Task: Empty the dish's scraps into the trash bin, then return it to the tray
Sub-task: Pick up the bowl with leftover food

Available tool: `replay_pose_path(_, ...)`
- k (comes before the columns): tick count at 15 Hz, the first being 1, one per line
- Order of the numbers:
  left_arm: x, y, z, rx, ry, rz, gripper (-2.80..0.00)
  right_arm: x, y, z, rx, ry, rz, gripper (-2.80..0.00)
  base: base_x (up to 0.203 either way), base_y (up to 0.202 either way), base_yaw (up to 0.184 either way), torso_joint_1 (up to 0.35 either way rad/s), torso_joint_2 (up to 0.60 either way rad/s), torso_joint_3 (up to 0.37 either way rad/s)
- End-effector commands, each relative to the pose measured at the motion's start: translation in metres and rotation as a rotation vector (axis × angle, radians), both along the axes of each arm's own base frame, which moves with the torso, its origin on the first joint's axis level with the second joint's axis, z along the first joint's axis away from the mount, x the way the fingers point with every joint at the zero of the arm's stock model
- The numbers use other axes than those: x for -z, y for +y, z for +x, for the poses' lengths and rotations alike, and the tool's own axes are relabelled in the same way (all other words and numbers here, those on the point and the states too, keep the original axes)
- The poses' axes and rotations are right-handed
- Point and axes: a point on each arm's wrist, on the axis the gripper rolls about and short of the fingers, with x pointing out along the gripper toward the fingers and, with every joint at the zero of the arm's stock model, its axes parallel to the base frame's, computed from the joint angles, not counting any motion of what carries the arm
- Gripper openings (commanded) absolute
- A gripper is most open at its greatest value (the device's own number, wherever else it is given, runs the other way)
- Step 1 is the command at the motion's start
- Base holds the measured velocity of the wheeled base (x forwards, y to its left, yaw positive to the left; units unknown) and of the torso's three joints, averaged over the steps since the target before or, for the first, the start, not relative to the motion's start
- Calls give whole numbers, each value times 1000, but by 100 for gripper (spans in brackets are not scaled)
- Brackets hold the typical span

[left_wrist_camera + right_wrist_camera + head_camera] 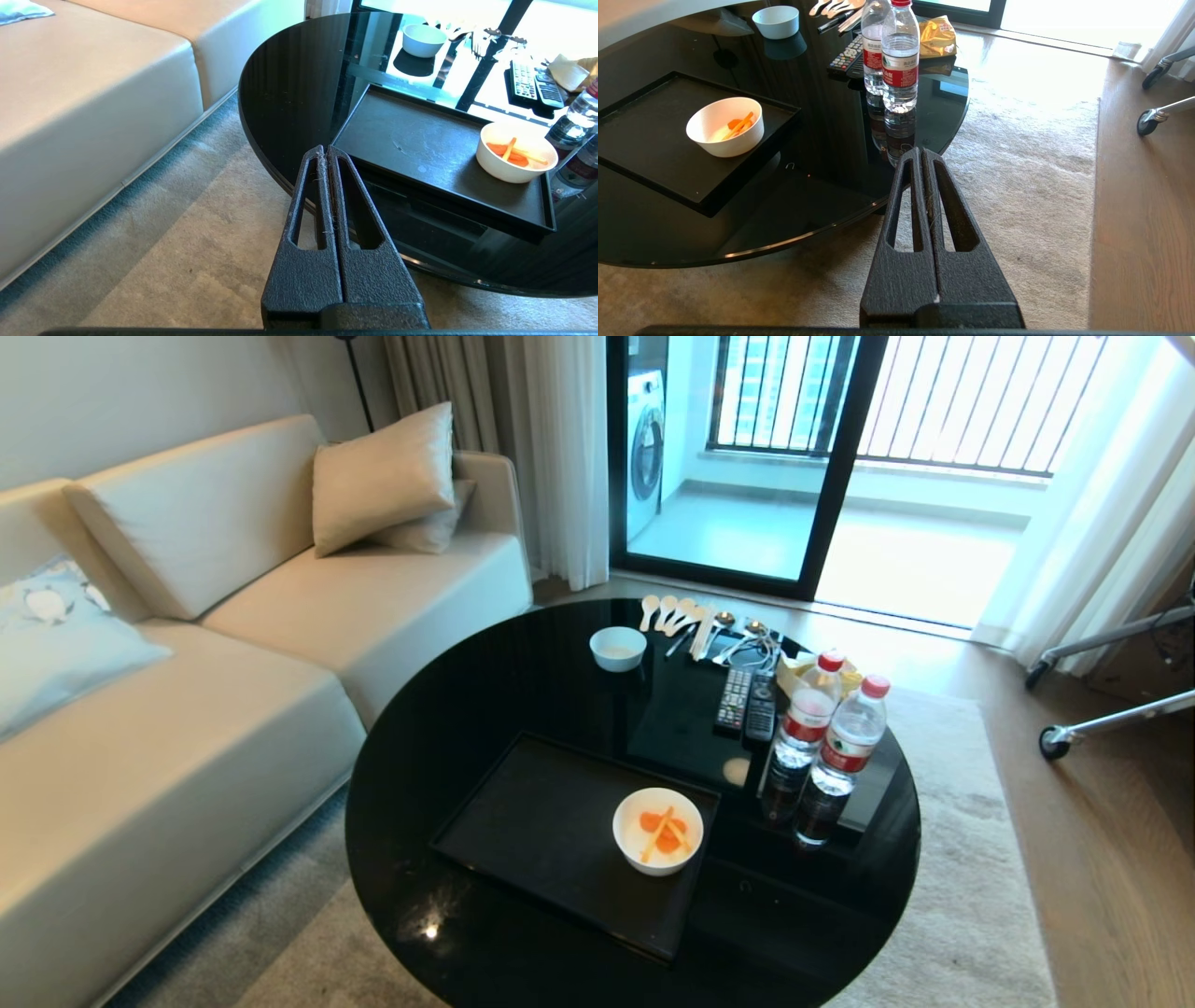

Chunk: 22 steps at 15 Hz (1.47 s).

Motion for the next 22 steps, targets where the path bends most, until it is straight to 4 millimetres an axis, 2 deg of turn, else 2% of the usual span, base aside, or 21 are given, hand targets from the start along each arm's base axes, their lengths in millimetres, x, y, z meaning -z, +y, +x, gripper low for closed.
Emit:
replay_pose_path(1, 0, 0, 0, 0, -1, -1, -280, 0, 0, 0, -1, -2, 0, -280, 0, 0, 0, 0, 0, 0)
replay_pose_path(17, 0, 0, 0, 0, -1, -1, -280, -4, 0, 2, -21, -5, -49, -280, 0, 0, 0, 0, 0, 0)
replay_pose_path(20, 0, 0, 0, 0, -1, -1, -280, -29, 2, 11, -71, -36, -77, -280, 0, 0, 0, 0, 0, 0)
replay_pose_path(22, 0, 0, 0, 0, -1, -1, -280, -52, 3, 26, -109, -49, -105, -280, 0, 0, 0, 0, 0, 0)
